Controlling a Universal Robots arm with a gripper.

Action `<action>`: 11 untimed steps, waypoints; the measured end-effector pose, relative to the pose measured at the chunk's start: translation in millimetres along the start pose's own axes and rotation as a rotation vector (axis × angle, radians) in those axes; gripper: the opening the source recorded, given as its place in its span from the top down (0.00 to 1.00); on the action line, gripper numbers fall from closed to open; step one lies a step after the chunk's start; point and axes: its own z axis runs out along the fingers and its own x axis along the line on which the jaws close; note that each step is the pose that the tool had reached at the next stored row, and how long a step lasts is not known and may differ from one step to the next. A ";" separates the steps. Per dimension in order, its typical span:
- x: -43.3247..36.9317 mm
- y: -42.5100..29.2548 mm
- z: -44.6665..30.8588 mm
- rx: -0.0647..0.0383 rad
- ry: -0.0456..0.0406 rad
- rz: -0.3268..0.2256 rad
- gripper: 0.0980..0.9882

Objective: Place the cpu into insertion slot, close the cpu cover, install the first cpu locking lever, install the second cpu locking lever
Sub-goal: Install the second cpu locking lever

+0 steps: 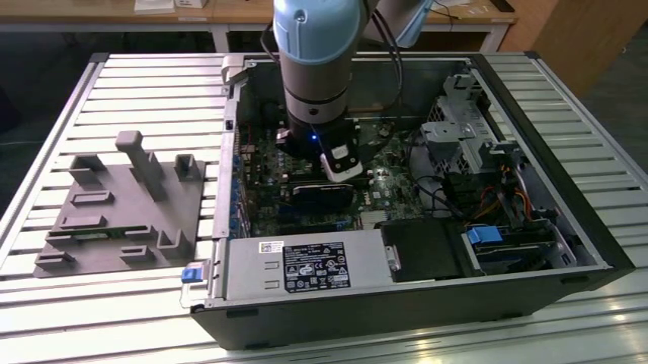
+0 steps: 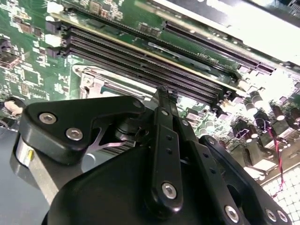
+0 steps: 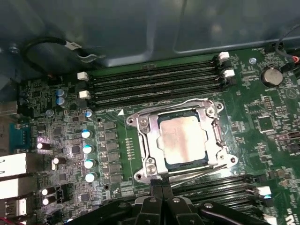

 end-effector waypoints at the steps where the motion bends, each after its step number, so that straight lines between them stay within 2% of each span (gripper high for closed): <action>1: 0.4 -0.8 0.3 -0.001 0.0003 0.000 1.00; 6: 0.8 -5.4 1.0 -0.008 0.0014 0.001 1.00; 11: 0.8 -5.9 2.0 -0.016 0.0025 -0.008 1.00</action>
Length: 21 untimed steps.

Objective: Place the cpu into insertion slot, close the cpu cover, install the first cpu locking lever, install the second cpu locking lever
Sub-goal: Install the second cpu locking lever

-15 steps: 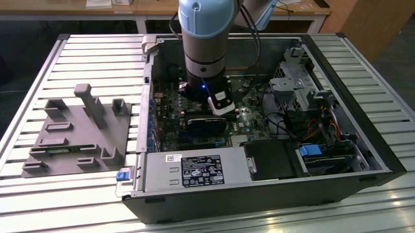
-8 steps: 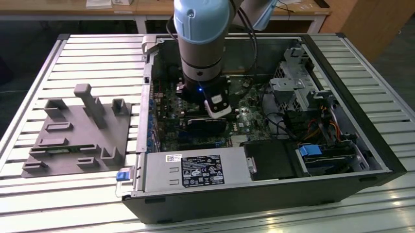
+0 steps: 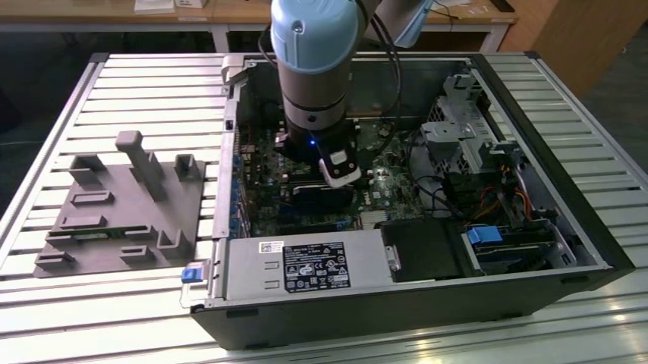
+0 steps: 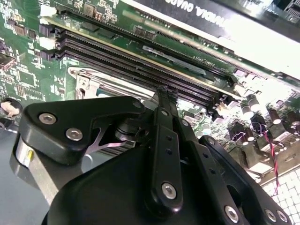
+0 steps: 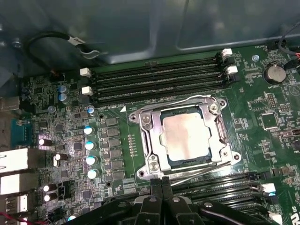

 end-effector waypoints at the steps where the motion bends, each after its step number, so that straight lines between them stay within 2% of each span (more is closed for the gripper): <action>1: 0.0 -0.1 0.3 -0.003 0.0005 -0.006 1.00; 4: 0.1 -0.2 1.0 -0.012 0.0017 -0.023 1.00; 14: 2.1 -4.8 0.2 -0.022 0.0068 -0.066 1.00; 21: 6.5 -7.4 2.6 -0.053 0.0020 -0.078 1.00</action>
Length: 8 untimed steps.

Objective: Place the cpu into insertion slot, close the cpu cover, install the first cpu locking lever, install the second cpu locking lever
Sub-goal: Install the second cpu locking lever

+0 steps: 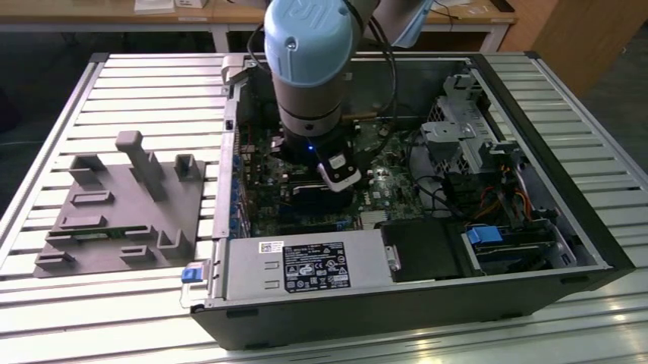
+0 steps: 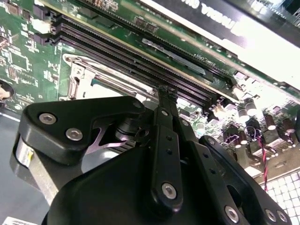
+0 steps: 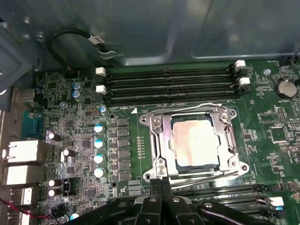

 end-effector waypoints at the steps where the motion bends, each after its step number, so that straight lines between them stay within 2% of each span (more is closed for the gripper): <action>1: 1.6 -0.4 0.2 -0.002 -0.0016 -0.001 1.00; 5: 4.3 -1.3 0.9 -0.009 -0.0054 -0.003 1.00; 8: 4.8 -1.6 1.8 -0.020 -0.0072 -0.004 1.00</action>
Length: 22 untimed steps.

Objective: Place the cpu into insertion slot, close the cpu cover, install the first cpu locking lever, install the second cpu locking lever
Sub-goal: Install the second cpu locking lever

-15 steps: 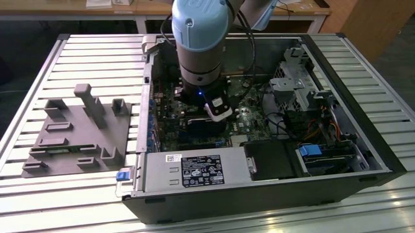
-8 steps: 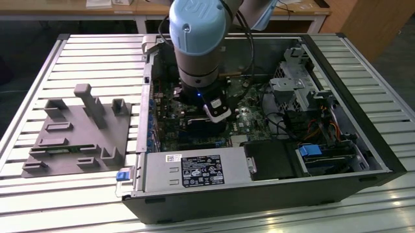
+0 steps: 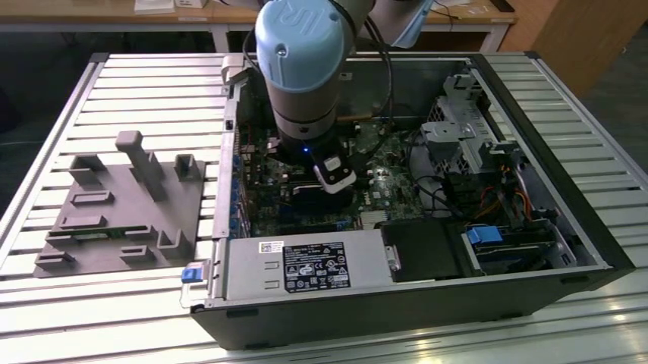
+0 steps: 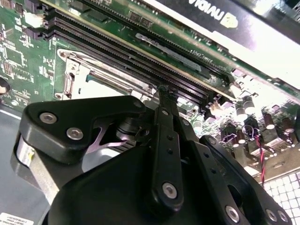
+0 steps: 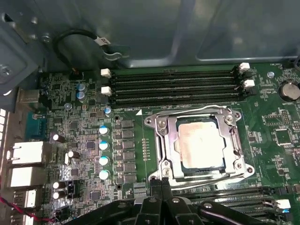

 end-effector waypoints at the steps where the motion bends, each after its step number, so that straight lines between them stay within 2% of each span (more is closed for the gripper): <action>1: 0.1 -0.1 0.4 -0.005 -0.0002 0.000 1.00; 5: 0.6 -0.9 2.3 -0.018 -0.0020 -0.001 1.00; 11: 2.0 -1.5 3.9 -0.029 -0.0045 -0.001 1.00; 22: 6.8 -1.9 6.8 -0.030 -0.0066 -0.002 1.00</action>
